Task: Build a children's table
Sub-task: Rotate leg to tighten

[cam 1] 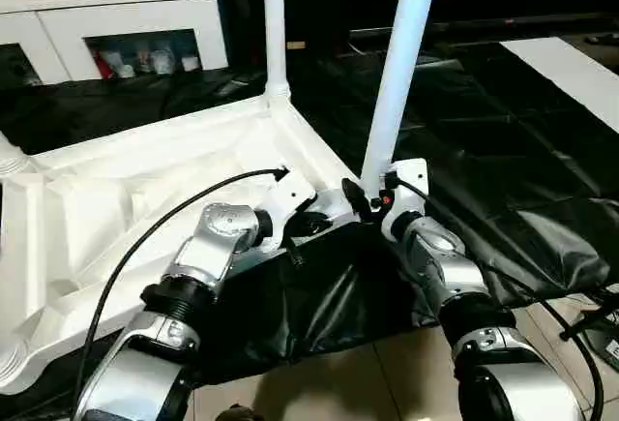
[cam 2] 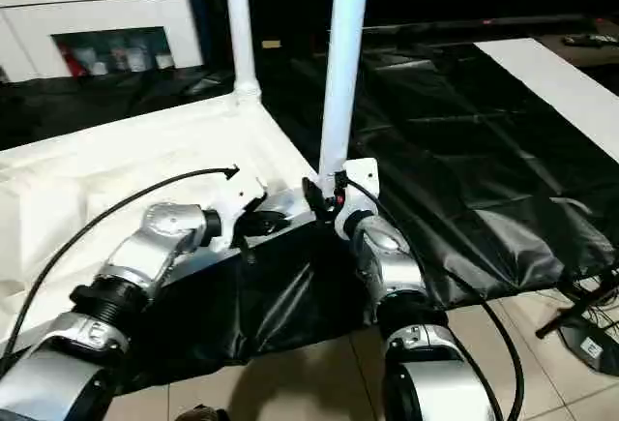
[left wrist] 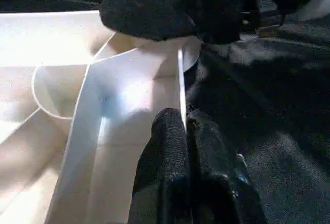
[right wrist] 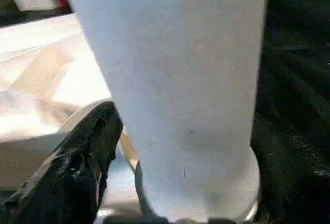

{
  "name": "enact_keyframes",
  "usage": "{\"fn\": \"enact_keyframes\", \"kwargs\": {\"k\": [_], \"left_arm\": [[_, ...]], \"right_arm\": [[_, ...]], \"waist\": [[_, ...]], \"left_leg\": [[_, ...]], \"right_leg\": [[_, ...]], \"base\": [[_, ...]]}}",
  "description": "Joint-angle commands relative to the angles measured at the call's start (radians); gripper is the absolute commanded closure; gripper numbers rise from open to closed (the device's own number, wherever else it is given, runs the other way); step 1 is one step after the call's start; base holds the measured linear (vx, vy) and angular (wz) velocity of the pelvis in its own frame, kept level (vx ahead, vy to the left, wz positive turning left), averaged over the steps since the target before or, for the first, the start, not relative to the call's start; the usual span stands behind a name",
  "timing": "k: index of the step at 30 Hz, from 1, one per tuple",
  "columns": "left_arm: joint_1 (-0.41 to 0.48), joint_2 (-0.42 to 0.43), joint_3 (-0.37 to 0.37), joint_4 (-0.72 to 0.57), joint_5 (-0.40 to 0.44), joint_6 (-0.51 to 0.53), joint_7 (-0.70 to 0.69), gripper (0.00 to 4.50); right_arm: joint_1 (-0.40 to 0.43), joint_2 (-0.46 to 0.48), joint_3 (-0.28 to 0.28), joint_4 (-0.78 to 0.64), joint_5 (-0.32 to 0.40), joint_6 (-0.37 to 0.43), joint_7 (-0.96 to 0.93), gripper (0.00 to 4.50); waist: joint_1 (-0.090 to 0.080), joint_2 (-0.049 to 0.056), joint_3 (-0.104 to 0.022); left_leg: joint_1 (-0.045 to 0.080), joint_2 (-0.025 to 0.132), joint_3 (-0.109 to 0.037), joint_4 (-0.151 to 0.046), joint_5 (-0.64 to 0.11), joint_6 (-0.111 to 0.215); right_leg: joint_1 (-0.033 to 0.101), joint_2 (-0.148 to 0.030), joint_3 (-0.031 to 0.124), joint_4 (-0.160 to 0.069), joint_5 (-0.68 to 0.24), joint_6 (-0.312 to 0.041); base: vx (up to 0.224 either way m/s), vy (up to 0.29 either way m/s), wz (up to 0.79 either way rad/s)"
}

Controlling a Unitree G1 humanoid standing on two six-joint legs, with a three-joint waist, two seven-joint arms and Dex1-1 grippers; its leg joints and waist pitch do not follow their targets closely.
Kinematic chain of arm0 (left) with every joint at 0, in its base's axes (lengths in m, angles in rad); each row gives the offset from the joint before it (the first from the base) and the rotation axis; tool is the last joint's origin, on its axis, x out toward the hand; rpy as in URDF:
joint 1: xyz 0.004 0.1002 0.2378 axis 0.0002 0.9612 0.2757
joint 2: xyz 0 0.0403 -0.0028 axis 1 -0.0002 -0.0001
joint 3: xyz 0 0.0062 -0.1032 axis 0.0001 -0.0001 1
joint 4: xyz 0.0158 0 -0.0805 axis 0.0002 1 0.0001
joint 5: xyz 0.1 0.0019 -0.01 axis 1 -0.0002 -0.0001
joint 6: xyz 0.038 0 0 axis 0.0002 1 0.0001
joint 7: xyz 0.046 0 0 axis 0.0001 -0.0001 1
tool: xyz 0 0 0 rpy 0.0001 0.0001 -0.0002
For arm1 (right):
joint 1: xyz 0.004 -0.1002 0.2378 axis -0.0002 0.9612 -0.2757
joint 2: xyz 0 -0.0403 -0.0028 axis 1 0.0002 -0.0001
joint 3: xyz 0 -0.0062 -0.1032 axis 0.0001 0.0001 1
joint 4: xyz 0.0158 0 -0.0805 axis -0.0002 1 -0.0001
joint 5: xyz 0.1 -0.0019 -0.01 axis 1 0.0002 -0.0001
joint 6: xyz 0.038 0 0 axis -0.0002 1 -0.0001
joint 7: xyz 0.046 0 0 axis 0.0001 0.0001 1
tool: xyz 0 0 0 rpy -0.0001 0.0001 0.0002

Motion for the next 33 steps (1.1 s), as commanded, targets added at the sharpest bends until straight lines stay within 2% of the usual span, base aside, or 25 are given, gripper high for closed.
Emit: {"fn": "enact_keyframes", "kwargs": {"k": [1, 3, 4, 7, 8, 10, 11, 12, 14, 17, 18, 22, 24, 26, 33], "left_arm": [[0.001, -0.017, -0.051, -0.053, -0.057, -0.043, -0.113, 4.5], [0.002, 0.006, -0.053, -0.053, -0.061, -0.049, -0.151, 4.5], [0.002, 0.006, -0.053, -0.053, -0.061, -0.049, -0.151, 4.5], [-0.003, 0.05, -0.052, -0.045, -0.072, -0.065, -0.234, 4.5], [-0.004, 0.053, -0.053, -0.044, -0.072, -0.066, -0.24, 4.5], [-0.007, 0.071, -0.055, -0.04, -0.076, -0.07, -0.273, 4.5], [-0.009, 0.08, -0.058, -0.037, -0.077, -0.074, -0.288, 4.5], [-0.01, 0.086, -0.06, -0.036, -0.08, -0.076, -0.302, 4.5], [-0.011, 0.095, -0.062, -0.036, -0.088, -0.077, -0.327, 4.5], [-0.012, 0.11, -0.066, -0.039, -0.098, -0.077, -0.375, 4.5], [-0.012, 0.118, -0.07, -0.038, -0.099, -0.079, -0.396, 4.5], [-0.014, 0.129, -0.076, -0.035, -0.101, -0.084, -0.422, 4.5], [-0.015, 0.139, -0.081, -0.028, -0.099, -0.092, -0.44, 4.5], [-0.017, 0.142, -0.08, -0.024, -0.097, -0.095, -0.446, 4.5], [-0.019, 0.136, -0.074, -0.013, -0.104, -0.099, -0.433, 4.5]], "right_arm": [[0.009, 0.009, 0.117, -0.013, -0.02, 0.008, 0.194, 0.31], [0.012, -0.027, 0.14, -0.031, -0.02, 0.009, 0.285, 0.31], [0.012, -0.027, 0.14, -0.031, -0.02, 0.009, 0.285, 0.31], [0.025, -0.118, 0.212, -0.068, -0.032, -0.002, 0.51, 0.31], [0.026, -0.126, 0.217, -0.072, -0.032, -0.001, 0.53, 0.31], [0.032, -0.163, 0.245, -0.096, -0.03, 0.013, 0.637, 0.31], [0.034, -0.179, 0.257, -0.11, -0.025, 0.025, 0.688, 0.55], [0.035, -0.19, 0.266, -0.118, -0.02, 0.031, 0.724, 0.55], [0.035, -0.204, 0.28, -0.13, -0.01, 0.039, 0.776, 0.69], [0.035, -0.225, 0.307, -0.156, 0.003, 0.065, 0.869, 0.98], [0.034, -0.231, 0.318, -0.164, 0.005, 0.078, 0.902, 0.98], [0.032, -0.239, 0.33, -0.17, 0.001, 0.095, 0.946, 1.34], [0.033, -0.245, 0.338, -0.176, -0.003, 0.105, 0.975, 1.38], [0.036, -0.247, 0.34, -0.182, -0.002, 0.107, 0.979, 1.66], [0.06, -0.243, 0.34, -0.214, -0.003, 0.1, 0.958, 1.81]], "waist": [[0.003, 0.001, -0.061], [0.008, 0.001, -0.064], [0.008, 0.002, -0.064], [0.015, -0.003, -0.065], [0.016, -0.004, -0.066], [0.021, -0.006, -0.063], [0.024, -0.007, -0.062], [0.026, -0.007, -0.062], [0.032, -0.006, -0.06], [0.035, -0.007, -0.059], [0.036, -0.003, -0.06], [0.038, -0.005, -0.061], [0.041, -0.005, -0.062], [0.042, -0.005, -0.062], [0.044, -0.006, -0.065]], "left_leg": [[0.018, 0.0, 0.005, -0.059, -0.248, 0.007], [0.016, 0.0, 0.008, -0.05, -0.198, 0.03], [0.016, 0.0, 0.01, -0.049, -0.189, 0.035], [0.018, 0.001, 0.011, -0.044, -0.179, 0.057], [0.018, 0.002, 0.011, -0.044, -0.176, 0.062], [0.019, 0.004, 0.012, -0.044, -0.187, 0.071], [0.019, 0.004, 0.012, -0.044, -0.2, 0.072], [0.019, 0.004, 0.012, -0.044, -0.205, 0.072], [0.023, 0.008, 0.013, -0.047, -0.231, 0.061], [0.024, 0.008, 0.012, -0.049, -0.247, 0.051], [0.023, 0.008, 0.011, -0.05, -0.245, 0.049], [0.023, 0.008, 0.011, -0.049, -0.24, 0.048], [0.023, 0.008, 0.011, -0.047, -0.231, 0.049], [0.023, 0.008, 0.01, -0.048, -0.227, 0.048], [0.023, 0.007, 0.011, -0.044, -0.201, 0.056]], "right_leg": [[0.035, -0.031, 0.016, -0.067, -0.033, -0.211], [0.039, -0.027, 0.013, -0.056, 0.064, -0.236], [0.038, -0.027, 0.014, -0.054, 0.081, -0.241], [0.039, -0.028, 0.012, -0.052, 0.098, -0.255], [0.04, -0.028, 0.012, -0.052, 0.101, -0.255], [0.036, -0.03, 0.013, -0.052, 0.082, -0.261], [0.037, -0.03, 0.012, -0.054, 0.059, -0.263], [0.037, -0.031, 0.012, -0.054, 0.045, -0.263], [0.032, -0.034, 0.015, -0.058, -0.004, -0.266], [0.032, -0.035, 0.016, -0.059, -0.043, -0.263], [0.031, -0.035, 0.015, -0.059, -0.042, -0.263], [0.031, -0.036, 0.015, -0.057, -0.03, -0.27], [0.031, -0.035, 0.015, -0.055, -0.016, -0.273], [0.031, -0.035, 0.014, -0.054, -0.012, -0.273], [0.033, -0.035, 0.014, -0.05, 0.02, -0.274]], "base": [[0.0, 0.0, 0.0], [0.0, 0.0, 0.0], [0.0, 0.0, 0.0], [0.0, 0.0, 0.0], [0.0, 0.0, 0.0], [0.0, 0.0, 0.0], [0.0, 0.0, 0.0], [0.0, 0.0, 0.0], [0.0, 0.0, 0.0], [0.0, 0.0, 0.0], [0.0, 0.0, 0.0], [0.0, 0.0, 0.0], [0.0, 0.0, 0.0], [0.0, 0.0, 0.0], [0.0, 0.0, 0.0]]}}
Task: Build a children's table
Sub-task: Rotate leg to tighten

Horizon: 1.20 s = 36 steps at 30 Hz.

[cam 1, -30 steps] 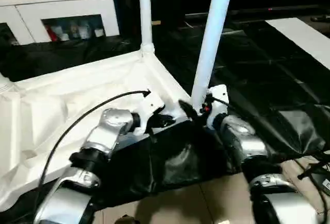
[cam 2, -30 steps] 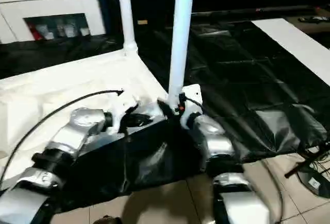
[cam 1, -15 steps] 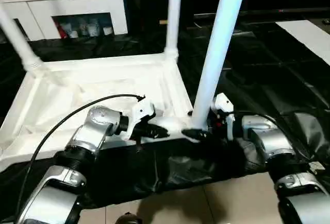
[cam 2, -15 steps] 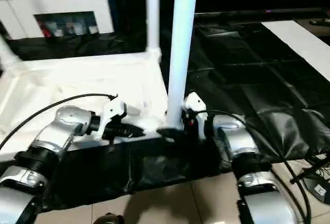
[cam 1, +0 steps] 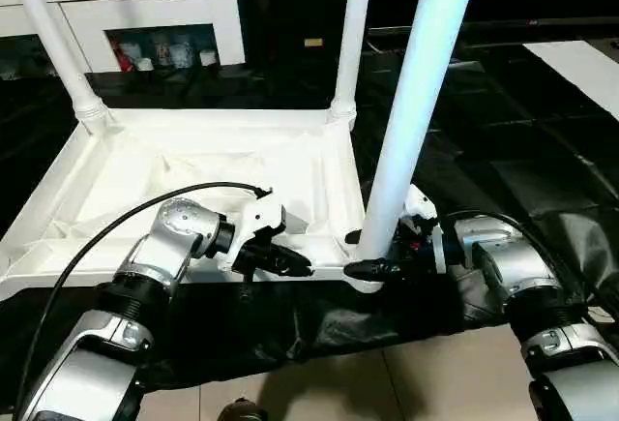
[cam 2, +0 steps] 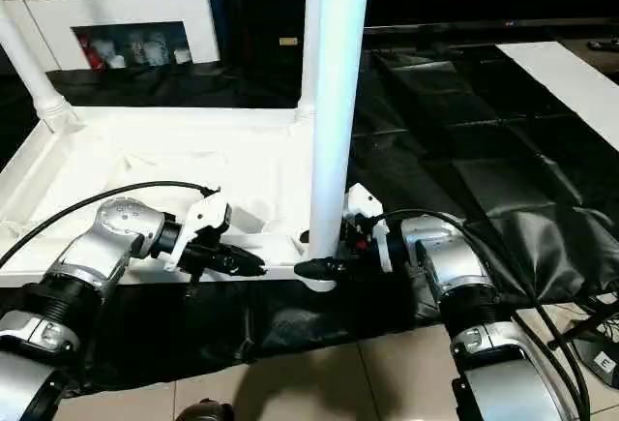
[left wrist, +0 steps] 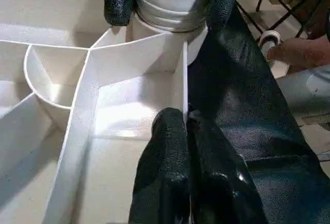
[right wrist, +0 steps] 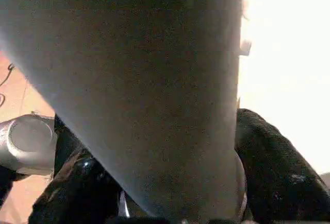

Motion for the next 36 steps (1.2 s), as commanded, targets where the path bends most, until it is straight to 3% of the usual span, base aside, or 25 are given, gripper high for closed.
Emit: {"fn": "enact_keyframes", "kwargs": {"k": [1, 5, 8, 9, 10, 11, 13, 15, 16, 18, 22, 23, 26, 27, 30, 36], "left_arm": [[-0.027, -0.037, -0.002, -0.01, -0.018, -0.01, 0.05, 4.5], [-0.03, -0.067, 0.007, 0.006, -0.005, -0.001, 0.122, 4.5], [-0.044, -0.099, 0.02, 0.028, 0.005, 0.014, 0.201, 4.5], [-0.048, -0.109, 0.025, 0.034, 0.007, 0.02, 0.225, 4.5], [-0.057, -0.127, 0.031, 0.045, 0.015, 0.029, 0.275, 4.5], [-0.066, -0.173, 0.04, 0.049, 0.021, 0.058, 0.354, 4.5], [-0.072, -0.208, 0.045, 0.05, 0.028, 0.075, 0.419, 4.5], [-0.072, -0.226, 0.045, 0.045, 0.029, 0.084, 0.442, 4.5], [-0.072, -0.256, 0.047, 0.041, 0.036, 0.094, 0.493, 4.5], [-0.067, -0.29, 0.045, 0.034, 0.051, 0.101, 0.554, 4.5], [-0.051, -0.312, 0.039, 0.02, 0.067, 0.101, 0.581, 4.5], [-0.047, -0.309, 0.036, 0.016, 0.068, 0.1, 0.573, 4.5], [-0.04, -0.288, 0.034, 0.008, 0.065, 0.095, 0.552, 4.5], [-0.04, -0.286, 0.034, 0.006, 0.064, 0.095, 0.552, 4.5], [-0.021, -0.254, 0.03, -0.016, 0.053, 0.077, 0.501, 4.5], [-0.007, -0.223, 0.031, -0.019, 0.052, 0.05, 0.471, 4.5]], "right_arm": [[0.018, 0.045, 0.082, -0.055, -0.006, -0.009, 0.05, 1.81], [0.041, 0.081, 0.042, -0.057, -0.014, -0.028, -0.084, 1.82], [0.048, 0.119, 0.008, -0.03, -0.032, -0.041, -0.236, 1.83], [0.049, 0.132, -0.003, -0.018, -0.038, -0.047, -0.285, 1.83], [0.051, 0.153, -0.02, -0.002, -0.044, -0.049, -0.36, 1.83], [0.053, 0.207, -0.068, 0.035, -0.039, -0.044, -0.52, 1.83], [0.052, 0.247, -0.101, 0.057, -0.032, -0.039, -0.63, 1.84], [0.051, 0.271, -0.12, 0.066, -0.026, -0.036, -0.689, 1.84], [0.048, 0.308, -0.151, 0.084, -0.02, -0.041, -0.788, 1.84], [0.04, 0.358, -0.184, 0.113, -0.018, -0.059, -0.918, 1.84], [0.028, 0.404, -0.193, 0.138, -0.036, -0.096, -1.002, 1.85], [0.026, 0.407, -0.19, 0.14, -0.042, -0.1, -1.008, 1.85], [0.025, 0.402, -0.185, 0.137, -0.052, -0.127, -1.014, 1.85], [0.025, 0.403, -0.188, 0.139, -0.051, -0.133, -1.015, 1.29], [0.035, 0.355, -0.172, 0.132, -0.069, -0.178, -0.988, 1.05], [0.063, 0.263, -0.161, 0.073, -0.072, -0.189, -0.889, 0.54]], "waist": [[-0.003, -0.006, -0.066], [-0.001, -0.007, -0.062], [-0.007, -0.008, -0.055], [-0.007, -0.008, -0.055], [-0.013, -0.007, -0.051], [-0.019, -0.007, -0.05], [-0.023, -0.005, -0.052], [-0.026, -0.007, -0.053], [-0.026, 0.0, -0.054], [-0.027, -0.001, -0.057], [-0.025, 0.001, -0.059], [-0.025, 0.006, -0.06], [-0.027, 0.004, -0.059], [-0.028, 0.005, -0.057], [-0.029, 0.001, -0.057], [-0.031, -0.005, -0.06]], "left_leg": [[0.029, 0.005, 0.008, -0.053, -0.202, 0.056], [0.029, 0.006, 0.009, -0.056, -0.224, 0.045], [0.034, 0.005, 0.006, -0.067, -0.304, 0.004], [0.034, 0.005, 0.006, -0.067, -0.304, 0.004], [0.039, 0.006, 0.004, -0.072, -0.346, -0.018], [0.04, 0.005, 0.002, -0.077, -0.361, -0.032], [0.039, 0.003, -0.002, -0.079, -0.359, -0.041], [0.037, 0.003, -0.002, -0.079, -0.343, -0.034], [0.037, 0.003, -0.001, -0.079, -0.339, -0.034], [0.036, 0.002, 0.0, -0.077, -0.323, -0.035], [0.032, -0.001, 0.001, -0.073, -0.293, -0.019], [0.03, -0.002, 0.0, -0.073, -0.285, -0.018], [0.03, -0.002, 0.001, -0.074, -0.293, -0.017], [0.03, -0.002, 0.001, -0.075, -0.304, -0.017], [0.029, -0.002, 0.001, -0.077, -0.315, -0.02], [0.025, -0.002, 0.004, -0.068, -0.25, 0.008]], "right_leg": [[0.034, -0.034, 0.017, -0.055, 0.022, -0.274], [0.032, -0.036, 0.019, -0.059, -0.017, -0.266], [0.03, -0.041, 0.021, -0.074, -0.173, -0.236], [0.03, -0.041, 0.021, -0.074, -0.173, -0.236], [0.025, -0.046, 0.025, -0.083, -0.263, -0.212], [0.022, -0.046, 0.026, -0.087, -0.3, -0.199], [0.024, -0.046, 0.025, -0.09, -0.321, -0.181], [0.024, -0.042, 0.025, -0.091, -0.279, -0.178], [0.022, -0.04, 0.026, -0.09, -0.246, -0.182], [0.022, -0.04, 0.026, -0.087, -0.208, -0.186], [0.026, -0.037, 0.025, -0.085, -0.16, -0.176], [0.027, -0.034, 0.024, -0.083, -0.14, -0.176], [0.028, -0.034, 0.023, -0.083, -0.131, -0.175], [0.027, -0.033, 0.023, -0.085, -0.143, -0.174], [0.028, -0.035, 0.024, -0.087, -0.173, -0.169], [0.033, -0.03, 0.023, -0.078, -0.064, -0.183]], "base": [[0.0, 0.0, 0.0], [0.0, 0.0, 0.0], [0.0, 0.0, 0.0], [0.0, 0.0, 0.0], [0.0, 0.0, 0.0], [0.0, 0.0, 0.0], [0.0, 0.0, 0.0], [0.0, 0.0, 0.0], [0.0, 0.0, 0.0], [0.0, 0.0, 0.0], [0.0, 0.0, 0.0], [0.0, 0.0, 0.0], [0.0, 0.0, 0.0], [0.0, 0.0, 0.0], [0.0, 0.0, 0.0], [0.0, 0.0, 0.0]]}}
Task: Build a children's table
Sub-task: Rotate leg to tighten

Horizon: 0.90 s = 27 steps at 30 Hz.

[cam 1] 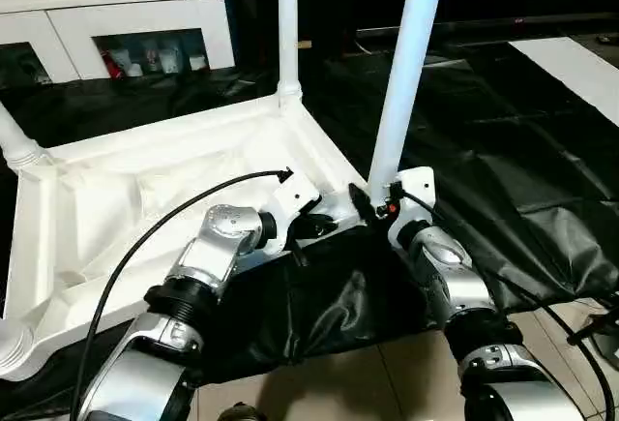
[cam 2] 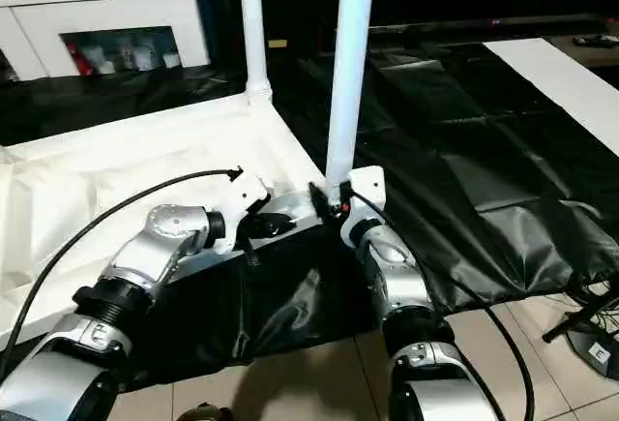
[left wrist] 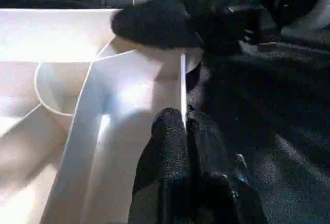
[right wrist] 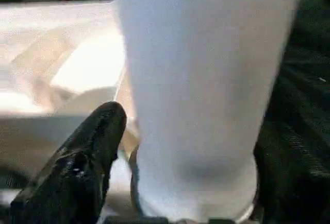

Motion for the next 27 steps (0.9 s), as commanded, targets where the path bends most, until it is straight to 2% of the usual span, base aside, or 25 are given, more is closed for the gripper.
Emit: {"fn": "enact_keyframes", "kwargs": {"k": [1, 2, 5, 7, 9, 12, 13, 15, 16, 17, 23, 25, 26, 27], "left_arm": [[0.007, -0.019, -0.027, -0.021, -0.029, -0.046, -0.034, 4.5], [0.008, -0.013, -0.026, -0.016, -0.029, -0.054, -0.039, 4.5], [0.011, -0.003, -0.026, -0.008, -0.022, -0.071, -0.034, 4.5], [0.012, -0.002, -0.027, -0.002, -0.018, -0.078, -0.031, 4.5], [0.014, 0.001, -0.03, 0.005, -0.016, -0.088, -0.032, 4.5], [0.016, 0.003, -0.032, 0.011, -0.017, -0.1, -0.035, 4.5], [0.019, 0.004, -0.034, 0.01, -0.019, -0.103, -0.039, 4.5], [0.02, 0.005, -0.035, 0.009, -0.02, -0.106, -0.043, 4.5], [0.021, 0.007, -0.037, 0.01, -0.022, -0.111, -0.051, 4.5], [0.021, 0.008, -0.038, 0.012, -0.023, -0.113, -0.053, 4.5], [0.009, 0.012, -0.05, 0.037, -0.018, -0.137, -0.065, 4.5], [0.0, 0.02, -0.061, 0.053, -0.016, -0.151, -0.092, 4.5], [0.0, 0.02, -0.061, 0.053, -0.016, -0.151, -0.092, 4.5], [0.004, 0.032, -0.07, 0.05, -0.017, -0.159, -0.125, 4.5]], "right_arm": [[0.027, -0.018, 0.046, -0.04, 0.002, 0.022, 0.099, 0.54], [0.049, -0.063, 0.039, -0.092, 0.027, 0.046, 0.168, 0.54], [0.113, -0.161, 0.029, -0.232, 0.09, 0.106, 0.31, 0.54], [0.142, -0.203, 0.022, -0.29, 0.123, 0.135, 0.366, 0.54], [0.189, -0.279, 0.005, -0.367, 0.166, 0.181, 0.44, 0.54], [0.236, -0.365, -0.032, -0.431, 0.208, 0.235, 0.51, 0.54], [0.258, -0.407, -0.05, -0.451, 0.22, 0.254, 0.536, 0.54], [0.269, -0.427, -0.058, -0.46, 0.225, 0.264, 0.547, 0.54], [0.286, -0.456, -0.069, -0.476, 0.231, 0.278, 0.562, 0.54], [0.291, -0.463, -0.071, -0.483, 0.233, 0.283, 0.565, 0.54], [0.304, -0.489, -0.064, -0.525, 0.254, 0.32, 0.563, 0.54], [0.281, -0.46, -0.042, -0.528, 0.238, 0.305, 0.545, 0.54], [0.281, -0.46, -0.042, -0.528, 0.238, 0.305, 0.545, 0.54], [0.25, -0.428, -0.026, -0.511, 0.24, 0.32, 0.536, 0.54]], "waist": [[-0.006, -0.01, -0.058], [0.001, -0.011, -0.06], [0.014, -0.016, -0.062], [0.015, -0.018, -0.062], [0.015, -0.021, -0.058], [0.018, -0.025, -0.056], [0.015, -0.027, -0.056], [0.013, -0.029, -0.055], [0.011, -0.027, -0.056], [0.011, -0.029, -0.055], [0.009, -0.025, -0.058], [0.008, -0.02, -0.059], [0.008, -0.021, -0.059], [0.006, -0.016, -0.06]], "left_leg": [[0.019, -0.001, 0.006, -0.058, -0.238, 0.012], [0.02, -0.001, 0.008, -0.052, -0.209, 0.03], [0.021, 0.001, 0.011, -0.044, -0.178, 0.062], [0.014, -0.001, 0.01, -0.042, -0.155, 0.081], [0.018, 0.0, 0.012, -0.043, -0.197, 0.083], [0.018, 0.003, 0.012, -0.045, -0.211, 0.078], [0.013, 0.0, 0.01, -0.046, -0.206, 0.072], [0.015, 0.0, 0.011, -0.044, -0.212, 0.071], [0.015, 0.0, 0.011, -0.044, -0.21, 0.073], [0.014, 0.0, 0.011, -0.043, -0.203, 0.074], [0.016, 0.001, 0.011, -0.04, -0.183, 0.083], [0.015, 0.001, 0.01, -0.039, -0.182, 0.081], [0.015, 0.0, 0.01, -0.039, -0.182, 0.079], [0.016, 0.0, 0.009, -0.04, -0.192, 0.073]], "right_leg": [[0.032, -0.03, 0.019, -0.07, -0.053, -0.189], [0.036, -0.028, 0.019, -0.067, -0.004, -0.192], [0.039, -0.026, 0.02, -0.062, 0.056, -0.195], [0.043, -0.025, 0.017, -0.058, 0.092, -0.195], [0.039, -0.029, 0.017, -0.069, -0.002, -0.194], [0.039, -0.033, 0.019, -0.074, -0.068, -0.189], [0.04, -0.032, 0.017, -0.074, -0.088, -0.186], [0.039, -0.032, 0.018, -0.077, -0.108, -0.184], [0.036, -0.033, 0.018, -0.078, -0.112, -0.189], [0.037, -0.033, 0.018, -0.078, -0.112, -0.189], [0.036, -0.03, 0.016, -0.073, -0.074, -0.203], [0.036, -0.03, 0.016, -0.072, -0.058, -0.208], [0.036, -0.03, 0.016, -0.071, -0.058, -0.209], [0.035, -0.03, 0.015, -0.071, -0.06, -0.213]], "base": [[0.0, 0.0, 0.0], [0.0, 0.0, 0.0], [0.0, 0.0, 0.0], [0.0, 0.0, 0.0], [0.0, 0.0, 0.0], [0.0, 0.0, 0.0], [0.0, 0.0, 0.0], [0.0, 0.0, 0.0], [0.0, 0.0, 0.0], [0.0, 0.0, 0.0], [0.0, 0.0, 0.0], [0.0, 0.0, 0.0], [0.0, 0.0, 0.0], [0.0, 0.0, 0.0]]}}
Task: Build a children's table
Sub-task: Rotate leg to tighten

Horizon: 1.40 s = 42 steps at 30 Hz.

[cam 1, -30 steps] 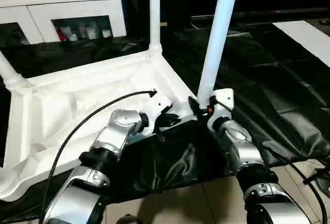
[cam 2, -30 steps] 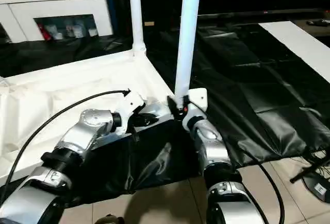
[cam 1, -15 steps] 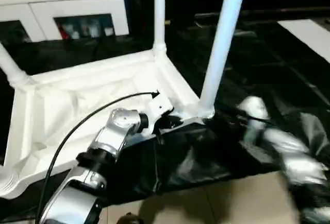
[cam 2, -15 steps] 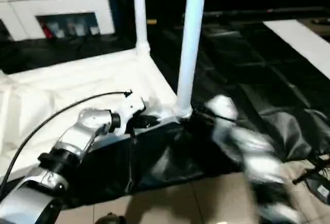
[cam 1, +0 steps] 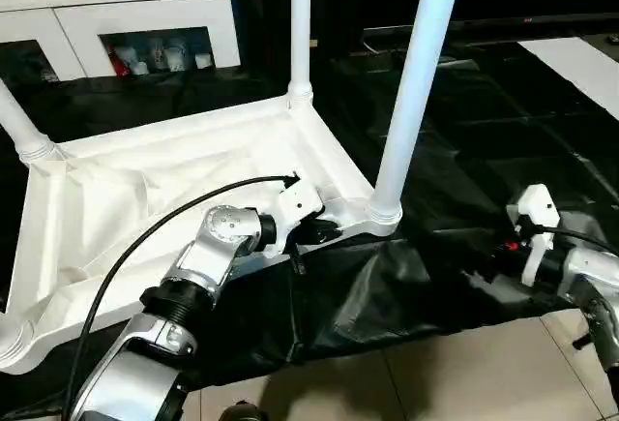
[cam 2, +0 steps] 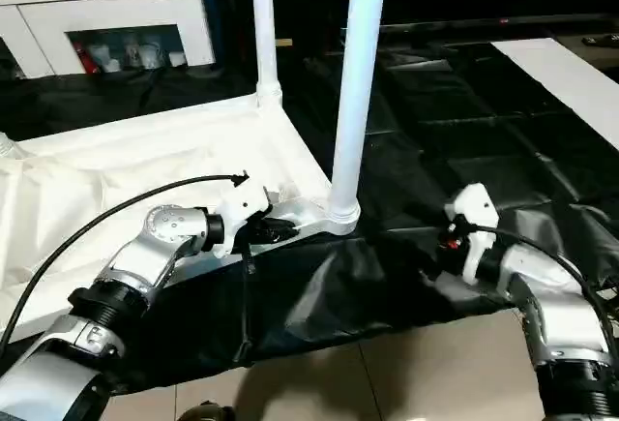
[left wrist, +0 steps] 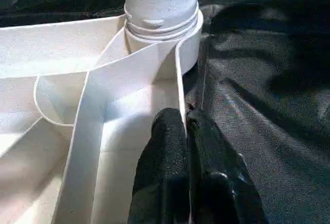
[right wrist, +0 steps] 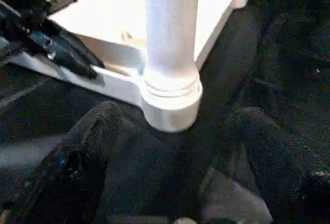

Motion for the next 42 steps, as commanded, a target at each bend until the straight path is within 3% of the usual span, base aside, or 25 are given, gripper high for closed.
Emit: {"fn": "enact_keyframes", "kwargs": {"k": [1, 5, 6, 11, 14, 21, 33, 42], "left_arm": [[0.003, 0.004, -0.034, 0.011, -0.011, -0.028, -0.067, 4.5], [0.002, 0.024, -0.041, 0.016, -0.012, -0.038, -0.101, 4.5], [-0.003, 0.046, -0.046, 0.016, -0.012, -0.043, -0.132, 4.5], [-0.012, 0.066, -0.047, 0.028, -0.009, -0.055, -0.157, 4.5], [-0.014, 0.074, -0.051, 0.03, -0.008, -0.06, -0.168, 4.5], [-0.018, 0.101, -0.06, 0.042, -0.009, -0.075, -0.198, 4.5], [-0.008, 0.119, -0.069, 0.033, -0.012, -0.077, -0.22, 4.5], [-0.011, 0.146, -0.073, 0.041, -0.018, -0.079, -0.253, 4.5]], "right_arm": [[-0.041, 0.027, 0.03, 0.004, 0.004, 0.015, -0.014, 0.36], [-0.081, 0.057, 0.076, 0.036, -0.024, 0.006, -0.014, 0.1], [-0.128, 0.074, 0.134, 0.099, -0.099, -0.057, -0.029, 0.1], [-0.215, 0.094, 0.198, 0.232, -0.202, -0.135, -0.069, 0.1], [-0.253, 0.108, 0.199, 0.286, -0.198, -0.141, -0.075, 0.1], [-0.322, 0.138, 0.207, 0.412, -0.173, -0.197, 0.014, 0.72], [-0.361, 0.167, 0.22, 0.493, -0.169, -0.258, 0.095, 1.82], [-0.37, 0.185, 0.233, 0.53, -0.166, -0.273, 0.167, 2.2]], "waist": [[-0.004, -0.011, -0.061], [-0.002, -0.01, -0.061], [0.0, -0.012, -0.062], [-0.004, -0.015, -0.062], [-0.004, -0.016, -0.064], [-0.004, -0.016, -0.065], [-0.002, -0.021, -0.065], [-0.002, -0.025, -0.062]], "left_leg": [[0.02, 0.0, 0.006, -0.048, -0.194, 0.067], [0.026, 0.004, 0.007, -0.049, -0.212, 0.053], [0.022, 0.004, 0.005, -0.049, -0.207, 0.044], [0.022, 0.001, 0.008, -0.048, -0.194, 0.033], [0.02, 0.0, 0.008, -0.046, -0.178, 0.045], [0.02, 0.002, 0.009, -0.043, -0.191, 0.06], [0.02, 0.004, 0.009, -0.042, -0.177, 0.074], [0.023, 0.005, 0.009, -0.047, -0.212, 0.063]], "right_leg": [[0.033, -0.03, 0.015, -0.069, -0.053, -0.226], [0.031, -0.03, 0.017, -0.068, -0.045, -0.238], [0.032, -0.032, 0.014, -0.064, -0.042, -0.241], [0.035, -0.031, 0.016, -0.06, -0.004, -0.245], [0.037, -0.031, 0.015, -0.054, 0.023, -0.251], [0.037, -0.032, 0.015, -0.052, 0.021, -0.266], [0.037, -0.032, 0.014, -0.048, 0.03, -0.278], [0.033, -0.033, 0.015, -0.051, -0.02, -0.276]], "base": [[0.0, 0.0, 0.0], [0.0, 0.0, 0.0], [0.0, 0.0, 0.0], [0.0, 0.0, 0.0], [0.0, 0.0, 0.0], [0.0, 0.0, 0.0], [0.0, 0.0, 0.0], [0.0, 0.0, 0.0]]}}
